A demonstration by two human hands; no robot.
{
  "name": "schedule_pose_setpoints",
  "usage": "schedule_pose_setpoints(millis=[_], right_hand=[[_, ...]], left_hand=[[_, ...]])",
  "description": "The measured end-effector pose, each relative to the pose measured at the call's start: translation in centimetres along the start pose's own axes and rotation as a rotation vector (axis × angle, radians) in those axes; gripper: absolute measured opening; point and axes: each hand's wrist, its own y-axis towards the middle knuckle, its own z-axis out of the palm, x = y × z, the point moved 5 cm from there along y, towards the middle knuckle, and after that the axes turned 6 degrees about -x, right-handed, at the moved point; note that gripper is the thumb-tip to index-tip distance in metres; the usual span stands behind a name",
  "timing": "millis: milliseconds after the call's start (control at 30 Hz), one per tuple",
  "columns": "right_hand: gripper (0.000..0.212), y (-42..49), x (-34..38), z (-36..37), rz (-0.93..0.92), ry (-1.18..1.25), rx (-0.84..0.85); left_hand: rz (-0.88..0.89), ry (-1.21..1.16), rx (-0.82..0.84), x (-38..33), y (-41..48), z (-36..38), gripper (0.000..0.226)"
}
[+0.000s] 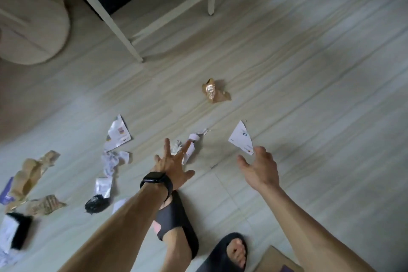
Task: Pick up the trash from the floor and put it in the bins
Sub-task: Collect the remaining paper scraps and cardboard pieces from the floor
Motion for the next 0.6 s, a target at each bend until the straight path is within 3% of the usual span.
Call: schedule_pose_setpoints(millis=[100, 200, 367, 500, 600], right_hand=[[0.075, 5.7, 1.0, 2.9, 0.011, 0.019, -0.101], [0.083, 9.1, 0.9, 5.2, 0.095, 0.014, -0.138], [0.039, 11.5, 0.0, 8.3, 0.046, -0.032, -0.146], [0.020, 10.2, -0.8, 8.6, -0.029, -0.155, -0.043], [0.018, 9.2, 0.0, 7.6, -0.088, -0.146, -0.015]], left_hand=[[-0.039, -0.127, -0.088, -0.2, 4.0, 2.7, 0.091], [-0.029, -0.189, -0.230, -0.6, 6.7, 4.3, 0.073], [0.078, -0.178, -0.307, -0.3, 9.0, 5.7, 0.053], [0.174, -0.204, -0.249, 1.9, 9.4, 5.3, 0.042], [0.074, -0.266, -0.244, 3.8, 8.8, 3.1, 0.033]])
